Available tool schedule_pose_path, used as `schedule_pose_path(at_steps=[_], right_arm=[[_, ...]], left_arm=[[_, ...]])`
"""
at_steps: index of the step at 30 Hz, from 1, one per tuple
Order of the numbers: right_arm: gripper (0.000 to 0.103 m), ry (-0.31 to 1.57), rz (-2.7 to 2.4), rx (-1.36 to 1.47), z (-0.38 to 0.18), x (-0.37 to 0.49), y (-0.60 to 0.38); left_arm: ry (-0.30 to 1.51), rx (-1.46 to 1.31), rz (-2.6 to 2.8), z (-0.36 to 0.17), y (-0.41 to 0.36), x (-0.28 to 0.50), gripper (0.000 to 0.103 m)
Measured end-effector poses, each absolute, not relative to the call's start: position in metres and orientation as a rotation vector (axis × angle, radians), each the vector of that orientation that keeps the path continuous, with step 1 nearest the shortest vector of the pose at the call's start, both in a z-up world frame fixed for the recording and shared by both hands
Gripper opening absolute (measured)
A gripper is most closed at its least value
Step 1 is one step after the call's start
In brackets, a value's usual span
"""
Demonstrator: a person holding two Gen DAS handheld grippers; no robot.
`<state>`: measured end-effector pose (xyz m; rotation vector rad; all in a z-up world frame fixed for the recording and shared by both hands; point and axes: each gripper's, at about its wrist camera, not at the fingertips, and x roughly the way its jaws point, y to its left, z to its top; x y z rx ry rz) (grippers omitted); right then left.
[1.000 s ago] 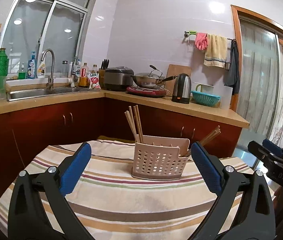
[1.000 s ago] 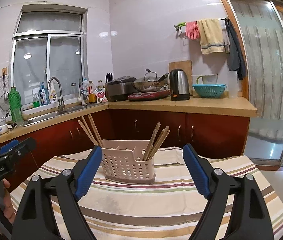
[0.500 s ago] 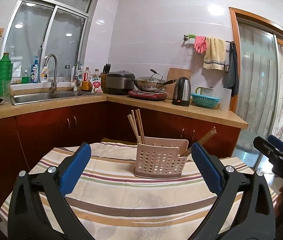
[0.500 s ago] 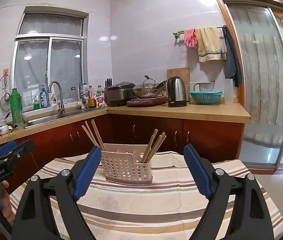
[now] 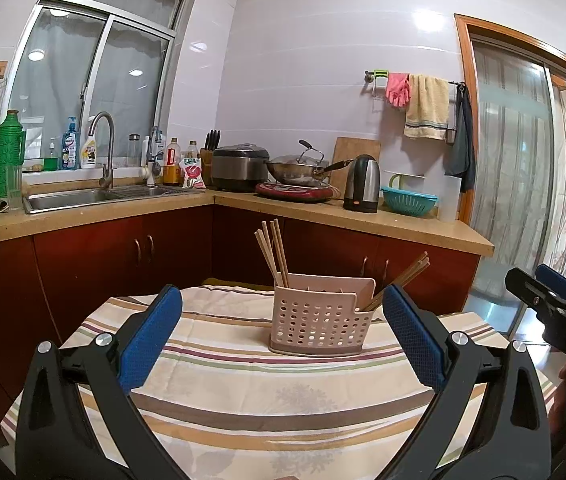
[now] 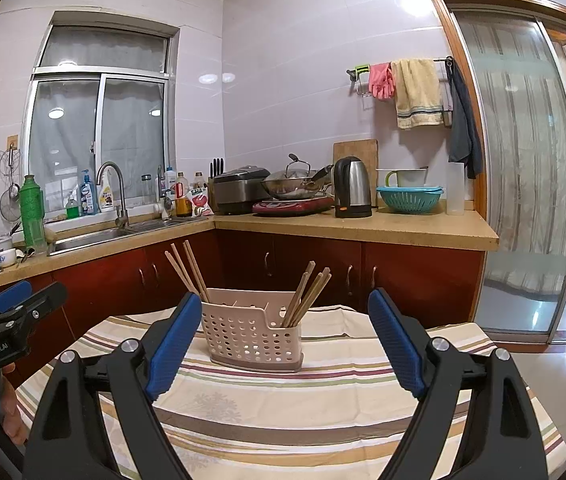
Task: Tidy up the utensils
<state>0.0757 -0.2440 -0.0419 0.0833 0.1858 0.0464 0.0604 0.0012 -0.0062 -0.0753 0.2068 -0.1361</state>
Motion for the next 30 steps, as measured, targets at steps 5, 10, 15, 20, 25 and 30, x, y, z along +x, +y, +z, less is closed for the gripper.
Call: schedule_pose_path(at_steps=[5,10,15,20,25,30], right_arm=[[0.083,0.187,0.047,0.082,-0.0418,0.0755,-0.2441],[0.083,0.187,0.047,0.083,-0.0421,0.0756,-0.2439],[0.083,0.189,0.047,0.081,-0.0412,0.0741,-0.2453],[0.084,0.189,0.047,0.081,-0.0413,0.0741,-0.2455],[0.084,0.192,0.046,0.081,-0.0423,0.0738,-0.2470],[0.084,0.195,0.046,0.079,-0.0429,0.0744,-0.2479]], left_arm=[[0.208,-0.073,-0.134,-0.0060,0.0008,0.0606,0.099],[0.196,-0.050,-0.129,-0.0071,0.0001,0.0581,0.099],[0.195,-0.017,-0.114,-0.0074,-0.0035,0.0583,0.099],[0.196,-0.019,-0.104,-0.0078,-0.0040,0.0597,0.099],[0.191,-0.030,-0.107,-0.0082,-0.0018,0.0600,0.099],[0.199,-0.047,-0.108,-0.0077,0.0018,0.0626,0.099]])
